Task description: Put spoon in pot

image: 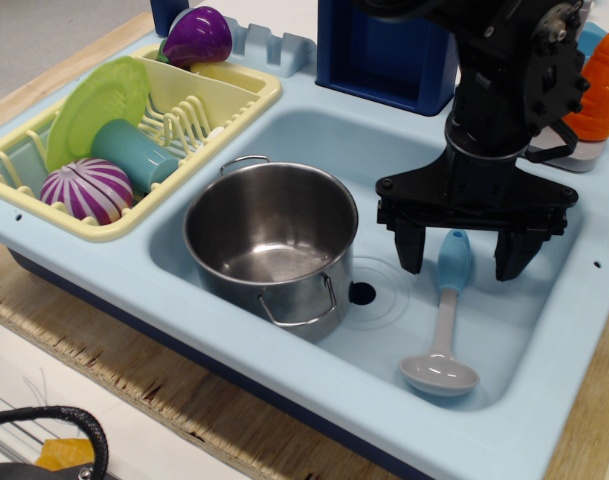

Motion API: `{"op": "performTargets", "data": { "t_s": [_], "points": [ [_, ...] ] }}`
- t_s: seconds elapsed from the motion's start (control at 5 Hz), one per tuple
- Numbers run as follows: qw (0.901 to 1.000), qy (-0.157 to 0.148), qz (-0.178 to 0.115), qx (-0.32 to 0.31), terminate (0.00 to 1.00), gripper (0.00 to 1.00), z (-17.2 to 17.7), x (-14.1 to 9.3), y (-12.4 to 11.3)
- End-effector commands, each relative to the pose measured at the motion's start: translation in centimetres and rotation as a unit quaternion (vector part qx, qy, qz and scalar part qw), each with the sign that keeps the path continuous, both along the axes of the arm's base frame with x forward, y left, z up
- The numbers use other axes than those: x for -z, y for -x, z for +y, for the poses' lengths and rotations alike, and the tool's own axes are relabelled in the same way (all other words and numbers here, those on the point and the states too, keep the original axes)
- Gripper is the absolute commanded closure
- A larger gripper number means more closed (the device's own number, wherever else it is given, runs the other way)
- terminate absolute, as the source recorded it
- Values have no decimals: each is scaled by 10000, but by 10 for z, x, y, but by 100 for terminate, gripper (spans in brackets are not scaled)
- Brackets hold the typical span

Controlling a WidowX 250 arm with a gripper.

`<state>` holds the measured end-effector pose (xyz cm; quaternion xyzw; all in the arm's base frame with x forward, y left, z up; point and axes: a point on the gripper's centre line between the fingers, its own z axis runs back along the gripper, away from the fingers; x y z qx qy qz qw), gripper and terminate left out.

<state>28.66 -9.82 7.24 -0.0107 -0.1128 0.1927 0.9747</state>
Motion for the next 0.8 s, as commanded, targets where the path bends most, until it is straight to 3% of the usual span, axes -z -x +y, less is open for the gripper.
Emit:
{"op": "performTargets", "data": {
  "t_s": [0.0,0.2,0.6],
  "points": [
    [9999,142,-15,-78,0,0,2,6,-3],
    [9999,114,-16,-99,0,100,1,6,-3],
    [9997,-18,-56,-240,0,100,-2,-3,1]
  ]
}}
